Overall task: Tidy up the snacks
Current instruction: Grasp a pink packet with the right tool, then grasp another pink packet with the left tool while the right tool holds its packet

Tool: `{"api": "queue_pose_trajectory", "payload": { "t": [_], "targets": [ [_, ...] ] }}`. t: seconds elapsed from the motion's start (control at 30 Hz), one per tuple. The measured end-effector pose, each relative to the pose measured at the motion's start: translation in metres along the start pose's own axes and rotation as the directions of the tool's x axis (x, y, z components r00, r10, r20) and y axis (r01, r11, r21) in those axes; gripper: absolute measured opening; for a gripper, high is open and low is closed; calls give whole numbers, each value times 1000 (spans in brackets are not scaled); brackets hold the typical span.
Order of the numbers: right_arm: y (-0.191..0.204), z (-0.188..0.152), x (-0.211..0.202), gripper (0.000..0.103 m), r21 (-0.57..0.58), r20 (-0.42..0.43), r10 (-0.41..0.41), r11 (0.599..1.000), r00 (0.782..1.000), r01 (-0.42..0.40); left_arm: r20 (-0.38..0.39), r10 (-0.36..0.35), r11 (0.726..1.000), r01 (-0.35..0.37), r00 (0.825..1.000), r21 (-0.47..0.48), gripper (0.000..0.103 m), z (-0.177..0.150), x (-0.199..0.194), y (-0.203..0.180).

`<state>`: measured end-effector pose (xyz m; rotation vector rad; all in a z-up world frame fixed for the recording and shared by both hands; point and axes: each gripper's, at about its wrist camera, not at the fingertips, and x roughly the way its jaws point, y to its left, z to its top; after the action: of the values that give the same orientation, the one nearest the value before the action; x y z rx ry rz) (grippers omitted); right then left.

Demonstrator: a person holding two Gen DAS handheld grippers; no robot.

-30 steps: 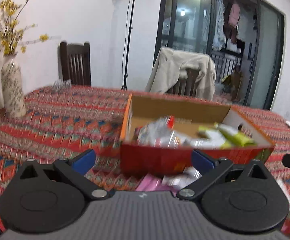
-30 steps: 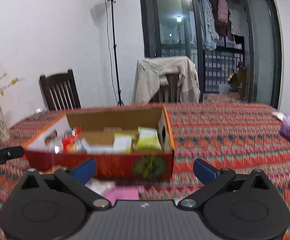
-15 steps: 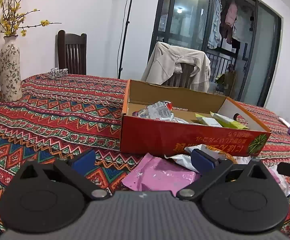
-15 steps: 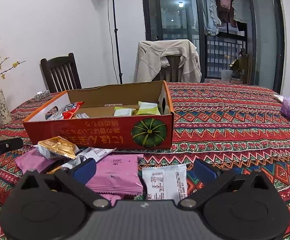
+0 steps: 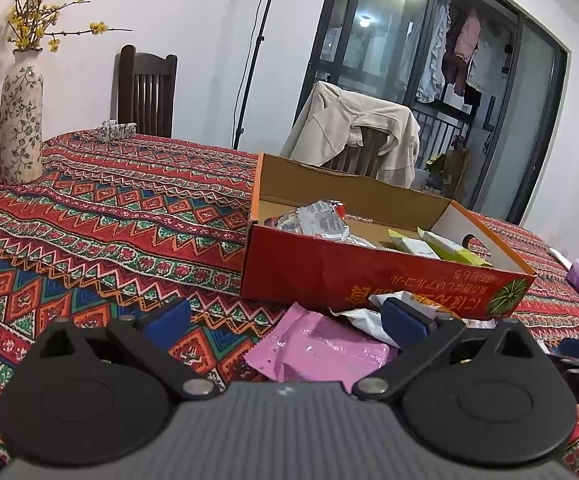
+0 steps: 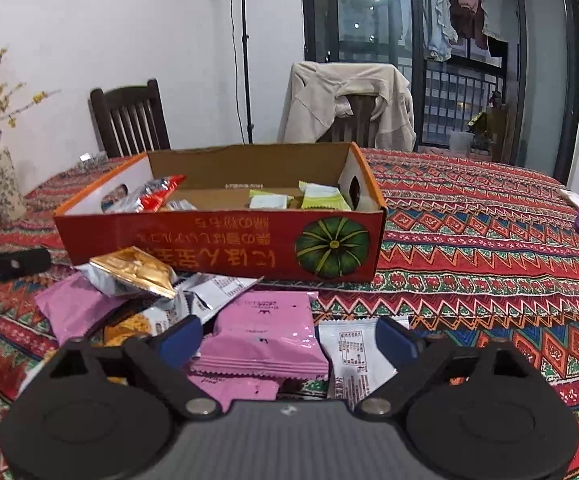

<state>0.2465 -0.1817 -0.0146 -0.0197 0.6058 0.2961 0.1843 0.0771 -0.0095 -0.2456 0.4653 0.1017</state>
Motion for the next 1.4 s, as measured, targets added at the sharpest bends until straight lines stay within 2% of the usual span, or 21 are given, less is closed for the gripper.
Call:
{"api": "queue_pose_trajectory", "payload": {
  "t": [0.1,0.2,0.47,0.5,0.77,0.97,1.07,1.2,1.4],
  "targets": [
    [0,4,9,82,10,-29,11,1000,1000,-10,-3,4,1000,-4,1000,-2,103,0,0,0],
    [3,6,18,72,12,-47,21,1000,999,-21,-2,8,1000,-8,1000,-9,103,0,0,1],
    [12,12,40,66,-36,-100,0,999,995,-3,-15,5,1000,-5,1000,-11,103,0,1,1],
    [12,11,40,62,-31,-96,8,999,995,-11,-18,6,1000,-6,1000,-12,103,0,1,1],
    [3,6,19,61,-3,3,14,1000,1000,-14,-40,6,1000,-7,999,-22,103,0,6,3],
    [-23,6,-1,61,74,119,-45,997,992,37,-72,11,1000,-12,997,-15,103,-1,11,1],
    [-36,4,-1,61,111,127,-69,992,989,55,-93,17,1000,-18,995,-9,103,-2,14,0],
    [-47,0,1,61,155,134,-60,987,989,39,-137,22,999,-17,990,37,103,-3,21,-7],
    [-46,-7,0,61,141,147,-31,990,989,10,-188,25,991,0,982,131,103,-1,27,-22]
  ]
}}
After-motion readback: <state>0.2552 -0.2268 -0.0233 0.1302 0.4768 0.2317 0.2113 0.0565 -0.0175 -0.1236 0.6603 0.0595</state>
